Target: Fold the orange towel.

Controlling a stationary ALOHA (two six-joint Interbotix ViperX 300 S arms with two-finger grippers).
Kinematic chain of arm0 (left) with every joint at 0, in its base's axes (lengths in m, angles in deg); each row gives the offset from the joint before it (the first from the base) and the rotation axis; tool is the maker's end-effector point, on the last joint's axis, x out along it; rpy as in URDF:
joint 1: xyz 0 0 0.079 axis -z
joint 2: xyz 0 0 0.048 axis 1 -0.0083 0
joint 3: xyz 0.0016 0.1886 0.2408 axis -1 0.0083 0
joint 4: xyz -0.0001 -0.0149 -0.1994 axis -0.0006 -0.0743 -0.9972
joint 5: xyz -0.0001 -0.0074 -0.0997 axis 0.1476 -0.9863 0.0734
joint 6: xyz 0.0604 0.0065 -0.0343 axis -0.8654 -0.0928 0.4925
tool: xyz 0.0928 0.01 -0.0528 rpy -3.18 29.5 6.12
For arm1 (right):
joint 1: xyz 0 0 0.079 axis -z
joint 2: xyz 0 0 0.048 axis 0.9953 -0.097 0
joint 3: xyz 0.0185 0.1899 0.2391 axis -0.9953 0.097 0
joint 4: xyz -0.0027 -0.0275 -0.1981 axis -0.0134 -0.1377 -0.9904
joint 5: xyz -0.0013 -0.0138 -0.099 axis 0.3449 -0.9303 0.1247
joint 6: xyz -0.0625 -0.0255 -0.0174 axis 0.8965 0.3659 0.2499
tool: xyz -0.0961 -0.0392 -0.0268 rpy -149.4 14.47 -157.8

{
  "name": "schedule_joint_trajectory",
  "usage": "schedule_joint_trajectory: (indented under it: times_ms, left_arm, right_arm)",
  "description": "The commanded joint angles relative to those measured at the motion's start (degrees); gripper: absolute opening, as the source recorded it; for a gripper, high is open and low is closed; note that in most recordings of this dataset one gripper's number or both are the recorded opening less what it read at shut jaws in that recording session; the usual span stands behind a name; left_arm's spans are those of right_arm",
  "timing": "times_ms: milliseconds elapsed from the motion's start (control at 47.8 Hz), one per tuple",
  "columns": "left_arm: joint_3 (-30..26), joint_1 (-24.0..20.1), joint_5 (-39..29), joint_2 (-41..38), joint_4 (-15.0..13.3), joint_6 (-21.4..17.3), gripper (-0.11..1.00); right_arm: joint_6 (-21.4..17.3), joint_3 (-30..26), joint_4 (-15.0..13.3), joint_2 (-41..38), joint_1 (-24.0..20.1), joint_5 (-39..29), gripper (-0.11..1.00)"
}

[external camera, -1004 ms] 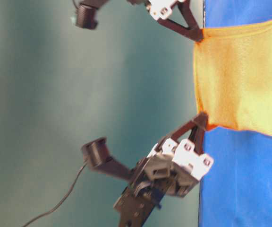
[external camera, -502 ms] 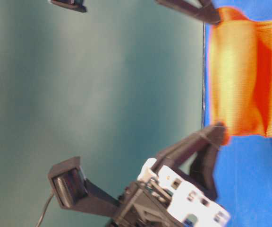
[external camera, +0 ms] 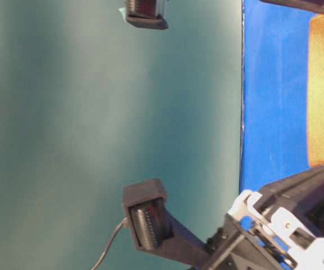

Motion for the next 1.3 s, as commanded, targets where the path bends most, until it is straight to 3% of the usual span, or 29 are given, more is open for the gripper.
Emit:
schedule_joint_trajectory:
  times_ms: [0,377,460,607,649,795,921,1109,1276]
  left_arm:
    - [-0.9,0.5,1.3,-0.1,-0.1,0.1,0.03]
    - [-1.3,-0.1,3.8,-1.8,-0.1,0.2,0.06]
    - [-1.5,0.0,3.8,-1.8,-0.1,0.2,0.23]
    - [-1.4,0.1,3.1,-1.2,-0.1,0.1,0.67]
    - [-1.3,0.1,2.5,-0.7,-0.1,0.1,0.74]
    - [-1.1,0.2,-2.3,4.0,-0.1,0.0,0.61]
    - [-1.0,0.2,-7.5,10.0,-0.1,-0.1,0.54]
    - [1.8,0.4,-11.3,20.0,-0.1,-0.4,0.54]
    - [7.1,0.4,-11.1,28.4,-0.1,-0.5,0.54]
  right_arm:
    - [-0.6,-1.1,0.2,-0.1,-0.4,0.4,0.03]
    - [-2.0,-1.8,0.3,-0.8,-0.4,0.3,0.04]
    - [-2.4,-2.0,0.4,-0.8,-0.8,0.4,0.11]
    - [-2.3,-3.0,0.3,-0.5,-2.4,-0.3,0.55]
    - [-2.3,-3.4,0.2,0.1,-3.2,-0.9,0.63]
    - [-2.2,-4.4,0.1,3.3,-4.7,-5.2,0.56]
    - [-1.8,-5.1,-0.2,8.7,-5.6,-11.1,0.57]
    - [-1.7,-3.8,-3.1,18.0,-5.6,-17.7,0.57]
    - [-1.7,-0.4,-6.0,27.6,-5.6,-19.2,0.57]
